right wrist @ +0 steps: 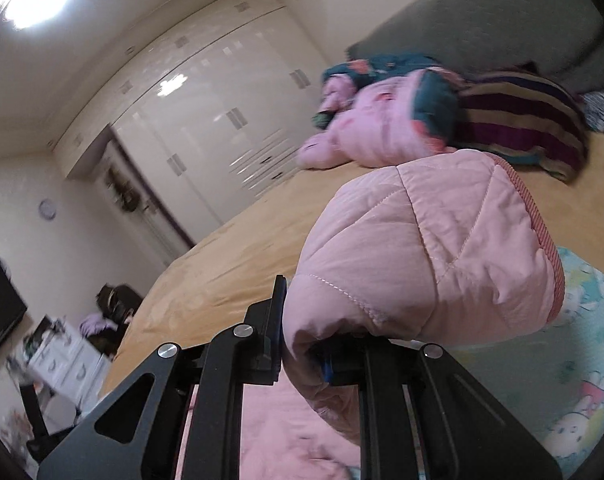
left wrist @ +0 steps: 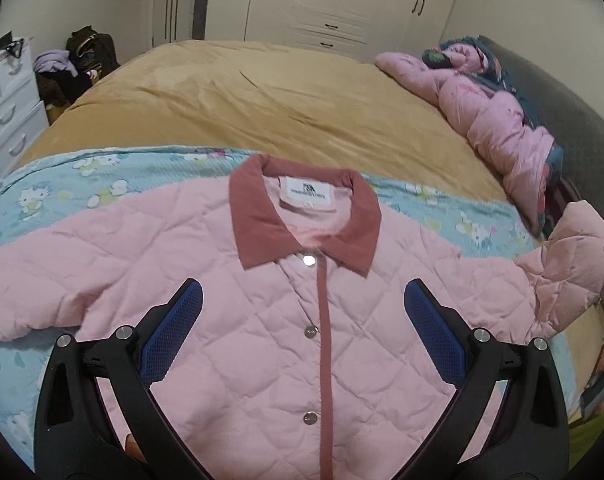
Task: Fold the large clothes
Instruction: 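Fold the gripped sleeve across the jacket front with the right tool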
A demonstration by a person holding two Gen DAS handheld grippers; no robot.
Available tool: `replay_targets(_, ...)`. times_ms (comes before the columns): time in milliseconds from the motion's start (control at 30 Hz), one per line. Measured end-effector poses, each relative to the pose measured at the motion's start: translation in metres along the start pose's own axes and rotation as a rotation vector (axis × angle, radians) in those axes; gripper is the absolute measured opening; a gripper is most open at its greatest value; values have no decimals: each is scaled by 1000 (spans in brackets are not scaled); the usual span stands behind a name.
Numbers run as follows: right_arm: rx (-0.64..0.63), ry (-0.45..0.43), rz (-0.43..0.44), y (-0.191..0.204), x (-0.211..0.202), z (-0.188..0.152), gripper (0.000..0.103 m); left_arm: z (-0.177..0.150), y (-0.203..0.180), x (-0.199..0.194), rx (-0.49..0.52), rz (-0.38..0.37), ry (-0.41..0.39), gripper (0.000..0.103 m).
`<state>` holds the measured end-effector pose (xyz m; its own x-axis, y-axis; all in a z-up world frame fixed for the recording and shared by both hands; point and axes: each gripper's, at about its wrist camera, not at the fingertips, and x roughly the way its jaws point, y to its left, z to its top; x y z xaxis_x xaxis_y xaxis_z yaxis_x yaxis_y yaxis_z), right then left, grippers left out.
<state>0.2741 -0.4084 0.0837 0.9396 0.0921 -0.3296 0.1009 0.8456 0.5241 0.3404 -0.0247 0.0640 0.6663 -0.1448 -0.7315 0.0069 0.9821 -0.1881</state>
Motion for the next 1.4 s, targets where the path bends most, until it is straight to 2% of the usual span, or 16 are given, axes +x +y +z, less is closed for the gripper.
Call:
replay_targets(267, -137, 57, 74, 80, 29, -9, 13, 21, 34, -26, -67, -19, -50, 95)
replay_targets(500, -233, 129, 130, 143, 54, -46, 13, 21, 67, -26, -130, -26, -52, 95)
replay_targets(667, -312, 211, 171, 190, 81, -91, 13, 18, 88, -21, -168, -29, -47, 95)
replay_targets(900, -403, 365, 195, 237, 121, -183, 13, 10, 107, -8, -197, -31, -21, 95)
replay_targets(1067, -401, 455, 167, 236, 143, -230, 14, 4, 112, 6, -204, -34, 0, 95)
replay_targets(1167, -313, 547, 175, 224, 152, -253, 23, 0, 112, 16, -216, -51, 20, 95)
replay_targets(1200, -274, 572, 173, 217, 151, -254, 32, -2, 112, 20, -218, -49, 28, 95)
replay_targets(1267, -85, 605, 185, 192, 144, -255, 44, -5, 112, 27, -216, -45, 42, 95)
replay_targets(1300, 34, 588, 182, 176, 136, -250, 55, -7, 113, 30, -219, -47, 47, 95)
replay_targets(1333, 138, 549, 169, 161, 127, -245, 57, -8, 113, 33, -225, -54, 56, 95)
replay_targets(1400, 270, 443, 149, 140, 109, -233, 58, -10, 115, 36, -245, -75, 70, 95)
